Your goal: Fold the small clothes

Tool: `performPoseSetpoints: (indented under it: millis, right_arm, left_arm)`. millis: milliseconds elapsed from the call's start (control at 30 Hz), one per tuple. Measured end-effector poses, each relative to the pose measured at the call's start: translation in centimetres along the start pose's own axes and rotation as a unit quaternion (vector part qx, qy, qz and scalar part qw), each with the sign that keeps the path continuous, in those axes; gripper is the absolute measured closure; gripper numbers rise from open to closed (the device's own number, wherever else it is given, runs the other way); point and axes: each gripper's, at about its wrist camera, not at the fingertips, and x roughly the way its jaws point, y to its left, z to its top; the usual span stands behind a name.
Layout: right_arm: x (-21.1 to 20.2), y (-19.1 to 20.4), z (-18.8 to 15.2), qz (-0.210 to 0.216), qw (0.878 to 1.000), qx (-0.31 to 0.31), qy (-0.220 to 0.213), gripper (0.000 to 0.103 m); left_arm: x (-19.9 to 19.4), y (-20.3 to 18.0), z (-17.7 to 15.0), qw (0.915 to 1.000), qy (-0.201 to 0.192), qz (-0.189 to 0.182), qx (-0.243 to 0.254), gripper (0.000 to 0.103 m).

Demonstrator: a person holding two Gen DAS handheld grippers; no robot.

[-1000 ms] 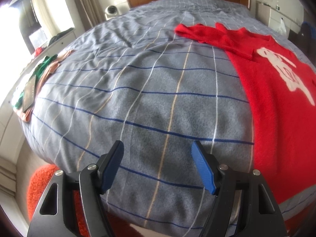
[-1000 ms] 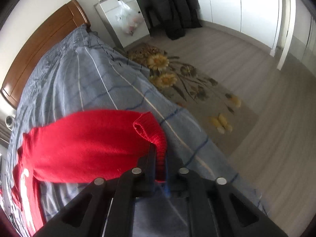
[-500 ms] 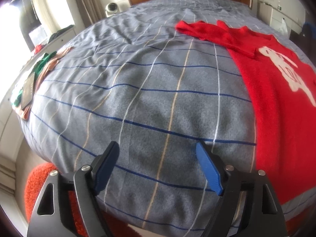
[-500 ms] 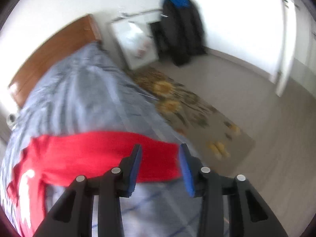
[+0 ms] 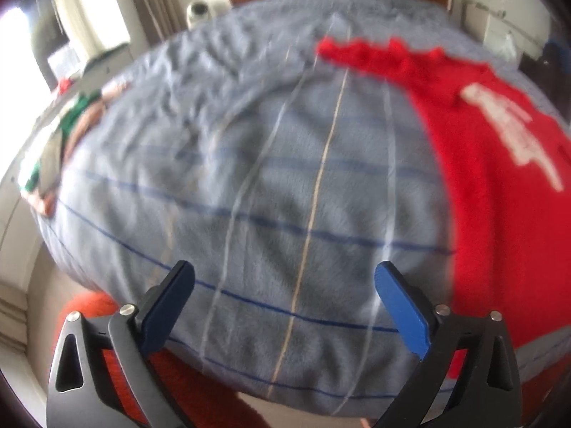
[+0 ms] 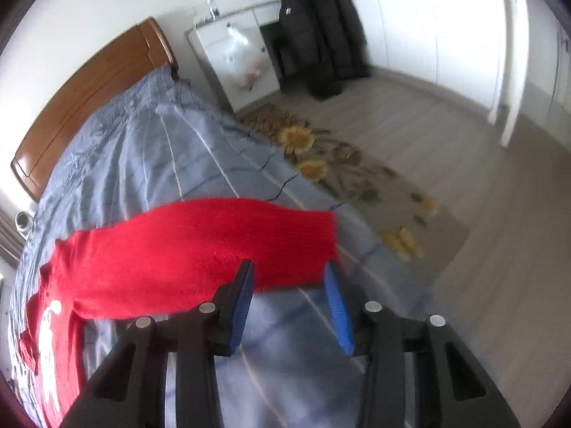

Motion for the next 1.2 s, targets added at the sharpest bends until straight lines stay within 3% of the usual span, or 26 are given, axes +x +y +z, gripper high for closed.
performPoseSetpoints:
  millis: [100,233,333,467,533,567,600,633,700,800,867,1033,1167,1200]
  right_arm:
    - [-4.2,1.9,-2.4,0.022,0.998,-0.057,-0.026,0.055]
    - [-7.4,4.5,-7.0,0.045,0.992,-0.115,-0.038,0.045]
    - [-8.1,6.0,-10.1,0.072,0.991,-0.11,-0.028,0.045]
    - [-7.8,7.8,-13.7,0.109,0.99,-0.094,-0.001,0.045]
    - [-7.2,8.5,-15.3,0.116,0.989,-0.095,0.013,0.045]
    - [-7.0,8.9,-15.9,0.118,0.988,-0.097,0.018,0.045]
    - [-6.9,9.3,-16.8,0.118,0.987,-0.103,0.023,0.045]
    - [-6.7,9.6,-17.1,0.119,0.987,-0.108,0.025,0.045]
    - [-7.1,10.2,-17.6,0.12,0.984,-0.129,0.022,0.045]
    - [-7.6,10.9,-17.7,0.13,0.981,-0.144,0.009,0.045]
    - [-7.8,11.2,-18.0,0.129,0.98,-0.151,0.004,0.045]
    - [-7.5,11.9,-18.6,0.14,0.976,-0.166,0.01,0.045]
    - [-7.7,12.6,-19.0,0.14,0.973,-0.181,0.009,0.045]
    - [-7.9,12.7,-19.0,0.14,0.973,-0.184,0.006,0.045]
  left_arm:
    - [-3.1,-1.2,2.4,0.997,-0.059,-0.03,0.04,0.002]
    - [-4.1,-5.3,7.8,0.9794,-0.119,-0.066,0.149,0.001]
    - [-1.1,-9.8,10.9,0.9579,-0.117,-0.073,0.252,0.001]
    - [4.8,-13.8,13.2,0.9586,-0.068,-0.08,0.265,0.002]
    - [7.0,-14.9,13.5,0.9616,-0.059,-0.063,0.261,0.014]
    - [8.1,-15.3,13.7,0.9644,-0.052,-0.056,0.253,0.036]
    - [9.1,-15.2,13.8,0.9691,-0.035,-0.064,0.236,0.079]
    - [9.7,-14.5,14.3,0.9756,-0.016,-0.08,0.204,0.097]
    - [8.5,-11.3,14.9,0.9856,-0.026,-0.109,0.126,0.095]
    - [5.6,-5.3,15.3,0.9884,-0.051,-0.127,0.066,0.095]
    - [4.3,-0.9,15.7,0.991,-0.06,-0.111,0.046,0.095]
    - [5.4,8.1,17.1,0.998,-0.051,-0.019,0.031,0.091]
    - [8.1,13.0,16.0,0.9994,-0.014,0.018,-0.027,0.09]
    - [8.8,14.0,15.4,0.9985,-0.004,0.026,-0.049,0.082]
